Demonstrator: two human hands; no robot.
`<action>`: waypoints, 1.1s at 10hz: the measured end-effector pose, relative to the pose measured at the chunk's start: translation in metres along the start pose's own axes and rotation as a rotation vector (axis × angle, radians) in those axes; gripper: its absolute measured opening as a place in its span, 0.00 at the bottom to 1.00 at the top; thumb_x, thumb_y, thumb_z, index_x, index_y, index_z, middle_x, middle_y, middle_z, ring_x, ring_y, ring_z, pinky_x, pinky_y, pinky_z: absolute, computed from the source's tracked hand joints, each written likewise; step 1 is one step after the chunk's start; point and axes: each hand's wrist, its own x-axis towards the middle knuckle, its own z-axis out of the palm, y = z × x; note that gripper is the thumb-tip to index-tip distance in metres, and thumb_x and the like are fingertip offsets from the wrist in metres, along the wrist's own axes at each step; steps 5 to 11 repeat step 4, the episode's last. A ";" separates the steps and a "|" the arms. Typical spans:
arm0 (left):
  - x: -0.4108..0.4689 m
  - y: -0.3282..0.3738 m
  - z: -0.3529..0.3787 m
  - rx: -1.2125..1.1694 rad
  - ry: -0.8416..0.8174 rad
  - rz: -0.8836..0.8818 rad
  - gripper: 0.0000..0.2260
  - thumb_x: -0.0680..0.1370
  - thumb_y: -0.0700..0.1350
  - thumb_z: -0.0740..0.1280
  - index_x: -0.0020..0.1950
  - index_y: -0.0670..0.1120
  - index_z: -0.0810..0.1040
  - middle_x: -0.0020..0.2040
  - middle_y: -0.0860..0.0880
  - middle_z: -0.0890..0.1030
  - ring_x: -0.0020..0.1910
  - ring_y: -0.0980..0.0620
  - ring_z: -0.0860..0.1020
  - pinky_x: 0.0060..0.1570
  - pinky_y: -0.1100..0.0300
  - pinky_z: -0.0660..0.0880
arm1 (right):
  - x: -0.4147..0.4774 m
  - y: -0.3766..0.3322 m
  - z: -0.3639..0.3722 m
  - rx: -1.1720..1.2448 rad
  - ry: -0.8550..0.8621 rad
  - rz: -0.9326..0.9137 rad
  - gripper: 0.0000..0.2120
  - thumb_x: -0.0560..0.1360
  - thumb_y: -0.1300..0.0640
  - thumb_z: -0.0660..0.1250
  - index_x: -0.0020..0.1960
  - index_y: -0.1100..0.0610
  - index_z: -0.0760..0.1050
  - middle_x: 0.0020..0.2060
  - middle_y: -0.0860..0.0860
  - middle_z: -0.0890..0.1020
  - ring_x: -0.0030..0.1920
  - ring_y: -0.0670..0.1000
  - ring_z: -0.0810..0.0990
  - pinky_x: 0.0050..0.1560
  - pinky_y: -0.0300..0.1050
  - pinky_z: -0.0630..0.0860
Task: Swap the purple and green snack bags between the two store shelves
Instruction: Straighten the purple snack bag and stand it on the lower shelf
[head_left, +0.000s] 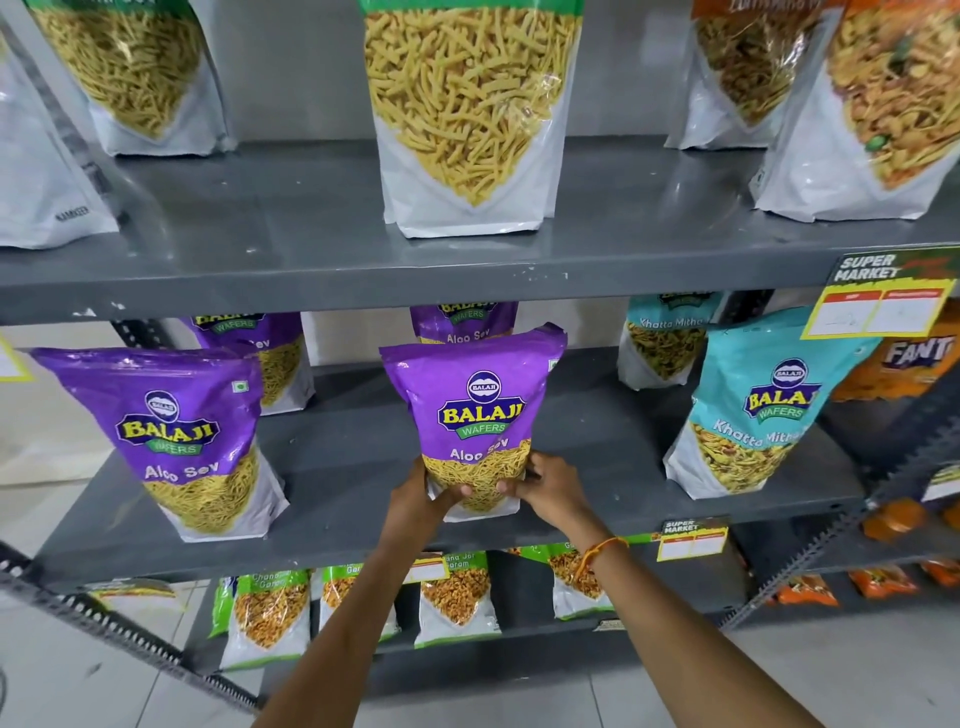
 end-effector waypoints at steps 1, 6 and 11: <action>0.002 -0.001 0.000 -0.013 -0.011 0.005 0.27 0.69 0.50 0.72 0.65 0.47 0.67 0.64 0.45 0.76 0.62 0.42 0.75 0.57 0.48 0.74 | 0.001 0.005 0.003 0.011 0.014 -0.018 0.22 0.62 0.45 0.74 0.52 0.54 0.78 0.52 0.54 0.85 0.52 0.53 0.82 0.54 0.58 0.79; -0.001 -0.002 -0.004 -0.026 0.039 0.024 0.33 0.67 0.51 0.73 0.67 0.49 0.61 0.65 0.48 0.73 0.63 0.43 0.73 0.55 0.53 0.73 | -0.009 0.000 0.003 0.085 0.067 0.003 0.25 0.66 0.48 0.73 0.60 0.54 0.72 0.53 0.50 0.81 0.55 0.52 0.79 0.47 0.43 0.76; -0.001 -0.002 -0.004 -0.026 0.039 0.024 0.33 0.67 0.51 0.73 0.67 0.49 0.61 0.65 0.48 0.73 0.63 0.43 0.73 0.55 0.53 0.73 | -0.009 0.000 0.003 0.085 0.067 0.003 0.25 0.66 0.48 0.73 0.60 0.54 0.72 0.53 0.50 0.81 0.55 0.52 0.79 0.47 0.43 0.76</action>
